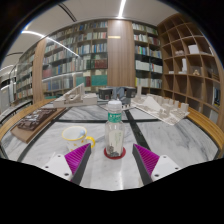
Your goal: Pour water
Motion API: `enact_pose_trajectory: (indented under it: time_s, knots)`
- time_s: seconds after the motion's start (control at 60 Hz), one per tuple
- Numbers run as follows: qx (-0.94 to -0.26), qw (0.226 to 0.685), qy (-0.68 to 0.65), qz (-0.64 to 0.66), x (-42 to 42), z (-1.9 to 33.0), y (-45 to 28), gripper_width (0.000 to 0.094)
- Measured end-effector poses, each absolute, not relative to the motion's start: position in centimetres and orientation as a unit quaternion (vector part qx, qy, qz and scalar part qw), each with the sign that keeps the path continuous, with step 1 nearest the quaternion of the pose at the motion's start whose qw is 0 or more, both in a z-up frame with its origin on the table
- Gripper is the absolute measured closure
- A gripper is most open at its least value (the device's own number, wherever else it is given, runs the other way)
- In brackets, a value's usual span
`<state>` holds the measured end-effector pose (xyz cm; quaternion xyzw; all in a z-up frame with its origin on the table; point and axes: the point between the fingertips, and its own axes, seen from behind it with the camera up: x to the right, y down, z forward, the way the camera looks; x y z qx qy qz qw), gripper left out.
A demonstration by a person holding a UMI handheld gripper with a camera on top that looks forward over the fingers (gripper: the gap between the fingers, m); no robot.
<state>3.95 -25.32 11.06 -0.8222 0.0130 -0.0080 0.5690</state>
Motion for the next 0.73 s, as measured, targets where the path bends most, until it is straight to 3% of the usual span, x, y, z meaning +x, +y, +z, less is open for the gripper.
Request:
enact_pose_trajectory:
  time_s: [0.35,0.733]
  knots:
    - [-0.832,0.555,0.028,-0.014,4.5,13.9,-40.0,0.0083]
    - [-0.829,0.559,0.021,-0.014,4.5,15.7,-44.8,0.0084]
